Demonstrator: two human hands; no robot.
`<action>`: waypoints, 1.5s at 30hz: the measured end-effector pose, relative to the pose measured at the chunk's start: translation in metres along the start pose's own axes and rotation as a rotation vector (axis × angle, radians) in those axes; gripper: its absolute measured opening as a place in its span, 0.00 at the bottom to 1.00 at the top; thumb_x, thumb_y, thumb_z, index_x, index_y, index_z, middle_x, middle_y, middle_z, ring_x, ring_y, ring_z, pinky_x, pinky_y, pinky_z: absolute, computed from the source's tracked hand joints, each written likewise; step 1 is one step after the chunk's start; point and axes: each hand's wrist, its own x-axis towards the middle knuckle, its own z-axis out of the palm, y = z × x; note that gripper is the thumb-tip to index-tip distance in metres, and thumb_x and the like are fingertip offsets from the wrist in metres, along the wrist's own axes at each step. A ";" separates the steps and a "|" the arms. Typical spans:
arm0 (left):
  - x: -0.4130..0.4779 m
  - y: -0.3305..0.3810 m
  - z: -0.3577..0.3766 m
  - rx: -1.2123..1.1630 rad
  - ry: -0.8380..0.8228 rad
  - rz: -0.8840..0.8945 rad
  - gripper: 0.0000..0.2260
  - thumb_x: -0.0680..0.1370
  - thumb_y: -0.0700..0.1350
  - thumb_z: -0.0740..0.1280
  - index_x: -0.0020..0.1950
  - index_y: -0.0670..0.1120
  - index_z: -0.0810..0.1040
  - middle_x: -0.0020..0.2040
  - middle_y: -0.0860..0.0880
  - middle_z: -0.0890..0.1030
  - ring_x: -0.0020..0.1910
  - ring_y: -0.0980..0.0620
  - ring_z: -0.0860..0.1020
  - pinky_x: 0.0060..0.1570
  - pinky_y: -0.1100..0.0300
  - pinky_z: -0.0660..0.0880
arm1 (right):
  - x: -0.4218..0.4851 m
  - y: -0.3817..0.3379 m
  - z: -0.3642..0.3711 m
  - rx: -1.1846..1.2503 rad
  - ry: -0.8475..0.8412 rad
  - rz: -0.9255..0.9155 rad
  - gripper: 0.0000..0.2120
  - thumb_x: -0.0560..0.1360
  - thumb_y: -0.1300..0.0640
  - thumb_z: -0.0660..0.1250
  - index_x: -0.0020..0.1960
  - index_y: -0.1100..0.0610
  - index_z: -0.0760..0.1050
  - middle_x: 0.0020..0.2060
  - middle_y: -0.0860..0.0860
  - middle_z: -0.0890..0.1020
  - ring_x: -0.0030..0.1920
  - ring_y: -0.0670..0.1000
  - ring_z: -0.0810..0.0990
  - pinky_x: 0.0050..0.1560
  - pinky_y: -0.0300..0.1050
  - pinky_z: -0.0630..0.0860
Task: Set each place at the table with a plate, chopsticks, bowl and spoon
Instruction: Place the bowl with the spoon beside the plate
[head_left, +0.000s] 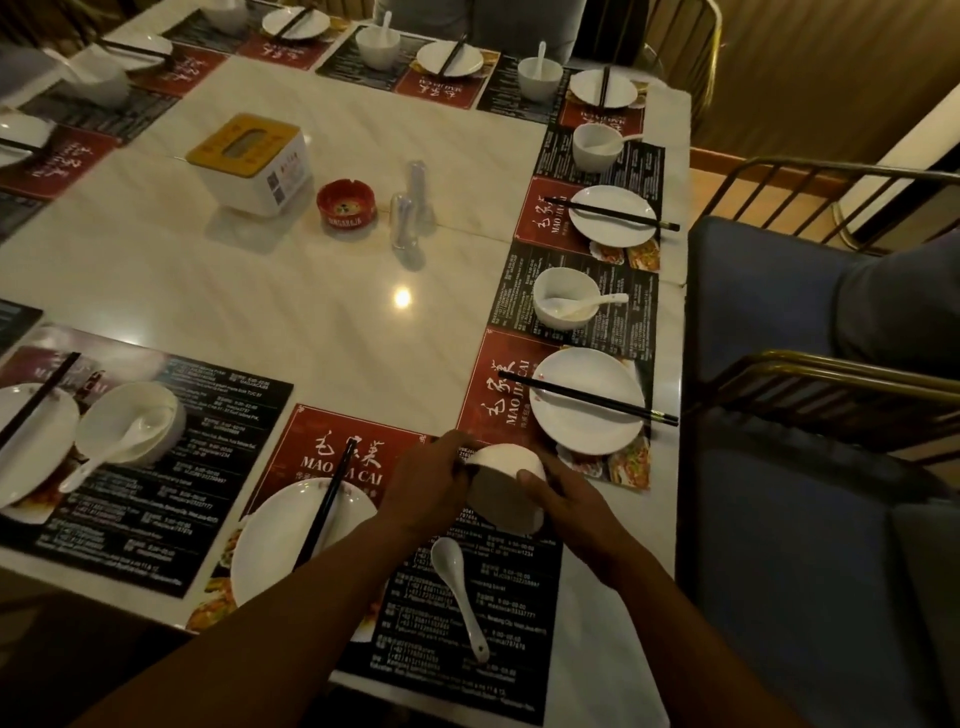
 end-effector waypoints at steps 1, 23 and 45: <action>0.000 0.001 0.001 0.000 -0.010 -0.027 0.11 0.78 0.43 0.68 0.61 0.50 0.77 0.47 0.47 0.85 0.41 0.50 0.82 0.39 0.60 0.77 | 0.000 0.002 -0.002 -0.055 0.002 0.001 0.29 0.70 0.34 0.70 0.69 0.38 0.69 0.61 0.44 0.77 0.59 0.49 0.79 0.52 0.54 0.83; -0.003 -0.008 -0.012 -0.138 -0.198 -0.122 0.16 0.80 0.38 0.64 0.66 0.50 0.79 0.60 0.52 0.83 0.58 0.53 0.81 0.60 0.55 0.77 | 0.008 0.027 0.022 -0.401 0.309 0.198 0.06 0.81 0.50 0.59 0.55 0.47 0.73 0.48 0.49 0.81 0.45 0.49 0.83 0.49 0.53 0.83; -0.027 -0.046 -0.081 -0.217 -0.298 -0.011 0.20 0.77 0.40 0.67 0.68 0.52 0.75 0.60 0.55 0.81 0.53 0.56 0.80 0.49 0.60 0.79 | -0.070 0.063 0.137 -0.817 0.230 0.355 0.14 0.72 0.50 0.70 0.36 0.48 0.64 0.37 0.46 0.72 0.38 0.49 0.74 0.35 0.43 0.74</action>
